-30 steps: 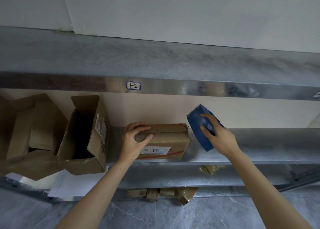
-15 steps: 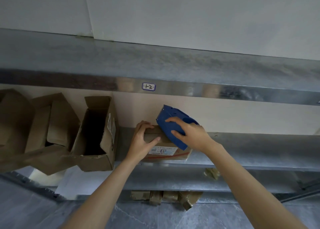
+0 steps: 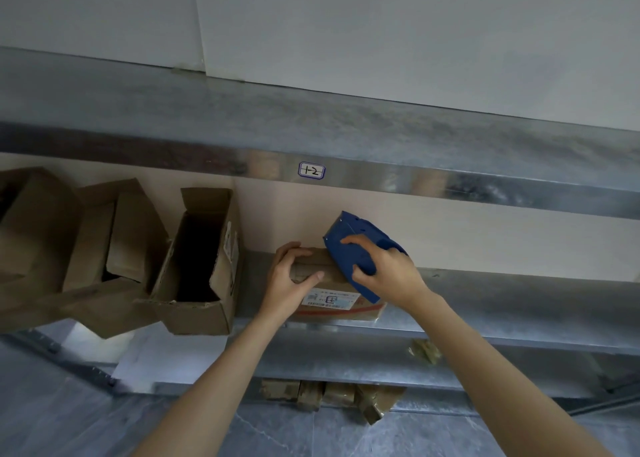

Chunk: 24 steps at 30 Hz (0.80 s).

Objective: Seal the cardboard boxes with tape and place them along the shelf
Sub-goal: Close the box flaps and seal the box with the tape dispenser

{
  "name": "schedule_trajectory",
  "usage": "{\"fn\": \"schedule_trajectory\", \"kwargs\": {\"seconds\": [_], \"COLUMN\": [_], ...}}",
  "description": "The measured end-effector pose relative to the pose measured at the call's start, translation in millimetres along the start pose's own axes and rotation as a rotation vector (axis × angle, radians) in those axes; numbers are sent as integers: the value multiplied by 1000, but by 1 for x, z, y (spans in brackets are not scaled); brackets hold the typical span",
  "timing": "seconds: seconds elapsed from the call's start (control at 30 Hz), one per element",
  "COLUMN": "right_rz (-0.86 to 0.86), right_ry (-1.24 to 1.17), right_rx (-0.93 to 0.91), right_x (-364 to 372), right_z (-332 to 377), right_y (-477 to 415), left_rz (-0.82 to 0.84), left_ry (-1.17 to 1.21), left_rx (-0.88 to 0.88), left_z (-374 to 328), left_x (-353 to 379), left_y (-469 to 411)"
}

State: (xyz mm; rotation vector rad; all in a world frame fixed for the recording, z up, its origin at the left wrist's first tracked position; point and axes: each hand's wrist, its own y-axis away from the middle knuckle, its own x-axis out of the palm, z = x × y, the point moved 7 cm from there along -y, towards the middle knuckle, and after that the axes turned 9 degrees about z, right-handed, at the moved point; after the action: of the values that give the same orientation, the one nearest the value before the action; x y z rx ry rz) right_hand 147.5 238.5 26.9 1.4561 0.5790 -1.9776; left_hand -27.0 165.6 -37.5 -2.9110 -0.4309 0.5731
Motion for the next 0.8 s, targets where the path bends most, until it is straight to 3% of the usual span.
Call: {"fn": "schedule_trajectory", "kwargs": {"seconds": [0.37, 0.53, 0.8], "right_rz": [-69, -28, 44], "right_ry": [46, 44, 187], "right_rx": [-126, -246, -358], "right_x": [-20, -29, -29], "right_z": [5, 23, 37], "right_y": [7, 19, 38], "left_rz": [81, 74, 313], "left_ry": [-119, -56, -28], "left_rx": [-31, -12, 5], "left_z": [-11, -29, -53], "left_x": [-29, -42, -36], "left_y": [-10, -20, -25]}}
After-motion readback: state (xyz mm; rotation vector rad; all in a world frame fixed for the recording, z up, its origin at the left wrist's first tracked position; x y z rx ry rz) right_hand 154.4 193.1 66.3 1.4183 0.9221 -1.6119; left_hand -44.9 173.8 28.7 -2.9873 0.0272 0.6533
